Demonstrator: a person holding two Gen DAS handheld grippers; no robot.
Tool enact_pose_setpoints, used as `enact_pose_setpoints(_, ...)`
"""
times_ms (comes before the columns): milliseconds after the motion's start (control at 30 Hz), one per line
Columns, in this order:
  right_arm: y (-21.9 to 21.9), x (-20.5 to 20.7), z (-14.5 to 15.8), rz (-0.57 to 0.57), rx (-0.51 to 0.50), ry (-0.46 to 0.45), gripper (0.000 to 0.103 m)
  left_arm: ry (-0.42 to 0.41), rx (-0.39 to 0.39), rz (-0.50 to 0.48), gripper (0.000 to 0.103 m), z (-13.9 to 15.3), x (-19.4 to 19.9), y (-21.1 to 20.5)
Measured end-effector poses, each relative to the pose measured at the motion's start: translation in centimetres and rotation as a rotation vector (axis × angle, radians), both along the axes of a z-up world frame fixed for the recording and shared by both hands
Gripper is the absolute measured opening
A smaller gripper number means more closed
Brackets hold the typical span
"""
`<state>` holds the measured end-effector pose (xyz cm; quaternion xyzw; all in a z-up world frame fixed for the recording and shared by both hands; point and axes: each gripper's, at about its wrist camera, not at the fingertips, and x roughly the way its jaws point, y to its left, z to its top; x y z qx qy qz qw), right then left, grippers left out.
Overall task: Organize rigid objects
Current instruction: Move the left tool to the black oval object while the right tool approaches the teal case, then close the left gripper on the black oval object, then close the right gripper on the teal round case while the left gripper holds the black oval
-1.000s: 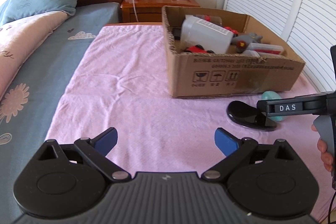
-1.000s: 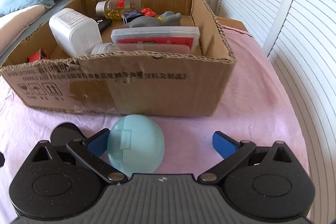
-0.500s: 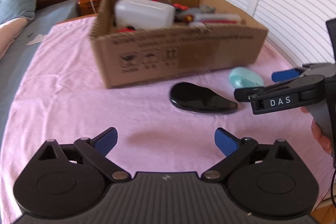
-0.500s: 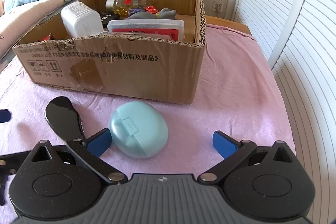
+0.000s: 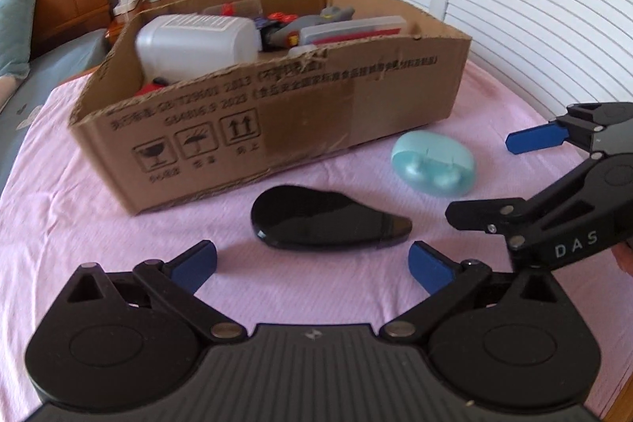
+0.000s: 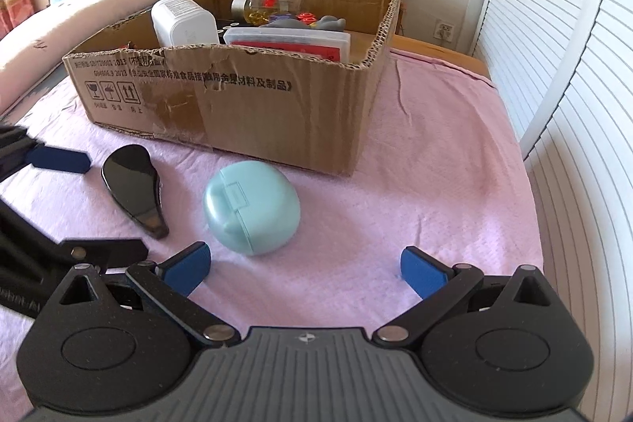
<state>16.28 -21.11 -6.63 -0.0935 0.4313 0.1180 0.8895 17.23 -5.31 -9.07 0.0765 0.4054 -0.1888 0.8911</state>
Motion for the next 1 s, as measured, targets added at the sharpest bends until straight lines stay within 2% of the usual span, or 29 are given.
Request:
enact_pose_setpoints(233,-0.9,0.3,-0.1,0.016,0.0,0.002,0.103,-0.037,-0.017,-0.085,0.103,-0.2,0.8,-0.7)
enact_pose_setpoints(500,-1.8,-0.3,0.0,0.095,0.006,-0.003,0.103,-0.063,-0.019,-0.062,0.102,-0.4,1.4,-0.9)
enact_pose_setpoints(567,-1.8,-0.6,-0.1,0.086,0.008,-0.013,0.103,-0.064,-0.023,-0.066,0.097,-0.4,1.4,-1.0)
enact_pose_setpoints(600,-1.7,-0.7,-0.2,0.079,0.01,-0.02,0.103,-0.069,-0.027,-0.07,0.09,-0.2,1.3,-1.0)
enact_pose_setpoints(633,-1.6,-0.9,-0.2,0.07,0.01,-0.026,0.103,-0.065,-0.021,-0.073,0.09,0.0,1.3,-1.0)
enact_pose_setpoints(767,-0.7,-1.2,-0.2,0.065,0.012,-0.033,0.103,-0.052,-0.003,-0.008,0.09,0.1,1.4,-0.2)
enact_pose_setpoints(1000,2.1,-0.2,-0.3,0.164,0.01,-0.007,0.103,-0.019,0.005,0.123,0.09,0.3,1.4,3.1)
